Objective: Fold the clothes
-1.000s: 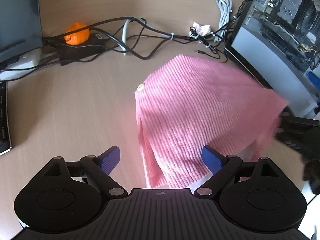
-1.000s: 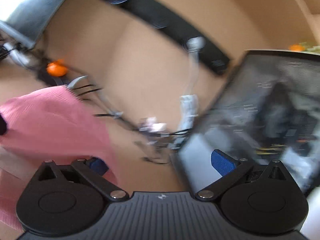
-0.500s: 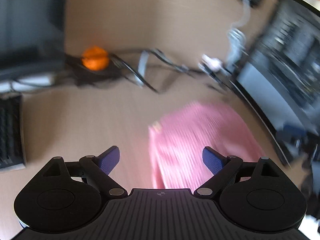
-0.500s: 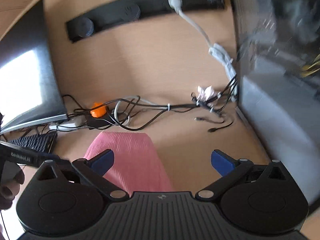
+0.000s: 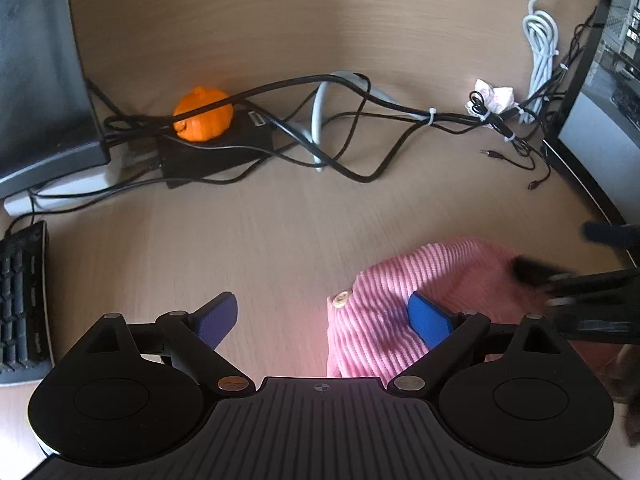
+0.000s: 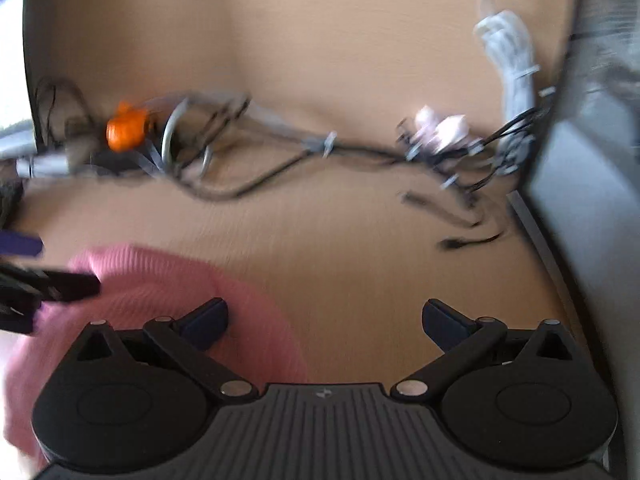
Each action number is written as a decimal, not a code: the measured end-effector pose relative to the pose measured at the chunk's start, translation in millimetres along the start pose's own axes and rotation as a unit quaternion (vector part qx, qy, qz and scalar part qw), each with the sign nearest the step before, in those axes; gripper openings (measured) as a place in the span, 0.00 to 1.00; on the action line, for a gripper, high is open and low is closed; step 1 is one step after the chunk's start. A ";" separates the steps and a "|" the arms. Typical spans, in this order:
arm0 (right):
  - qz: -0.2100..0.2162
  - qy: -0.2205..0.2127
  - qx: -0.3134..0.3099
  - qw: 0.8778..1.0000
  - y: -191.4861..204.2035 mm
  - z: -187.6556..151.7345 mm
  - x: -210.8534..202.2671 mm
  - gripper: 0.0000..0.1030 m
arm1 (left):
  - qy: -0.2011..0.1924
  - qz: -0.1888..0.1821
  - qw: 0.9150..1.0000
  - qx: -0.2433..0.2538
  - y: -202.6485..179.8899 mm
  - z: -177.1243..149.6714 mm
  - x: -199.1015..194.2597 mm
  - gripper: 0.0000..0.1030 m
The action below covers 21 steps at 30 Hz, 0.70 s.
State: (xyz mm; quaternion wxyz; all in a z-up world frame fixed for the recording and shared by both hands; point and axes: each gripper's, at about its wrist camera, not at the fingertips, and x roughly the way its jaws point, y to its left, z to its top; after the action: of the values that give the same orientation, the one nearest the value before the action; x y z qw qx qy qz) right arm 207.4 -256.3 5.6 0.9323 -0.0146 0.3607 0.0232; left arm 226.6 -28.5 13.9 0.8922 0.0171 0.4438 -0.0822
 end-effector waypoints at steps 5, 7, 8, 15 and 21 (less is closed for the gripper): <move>0.064 -0.002 0.034 0.997 -6.3 -20.7 -32.7 1.00 | 0.000 -0.009 1.000 -0.003 3.3 0.6 1.9 0.95; 0.064 0.038 0.010 0.997 9.0 -37.0 -23.3 1.00 | -0.002 -0.018 1.000 -0.003 6.0 0.9 1.0 0.95; 0.055 0.046 0.003 0.997 16.5 -44.7 -19.6 1.00 | -0.004 -0.025 1.000 -0.004 8.2 1.0 -0.3 0.95; 0.139 0.103 0.104 0.979 5.8 -50.2 -19.1 1.00 | 0.000 -0.151 0.984 -0.090 61.1 -17.1 -23.4 0.94; 0.141 0.046 0.152 0.977 -33.2 -34.9 -39.7 1.00 | 0.021 -0.214 0.973 -0.089 59.6 -46.7 -21.3 0.94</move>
State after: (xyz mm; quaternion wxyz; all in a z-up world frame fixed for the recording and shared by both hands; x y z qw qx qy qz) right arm 156.4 -292.3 6.9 0.8935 0.1770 0.4007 0.0986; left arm 186.7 37.9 0.0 0.8424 -0.1562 0.4611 -0.2309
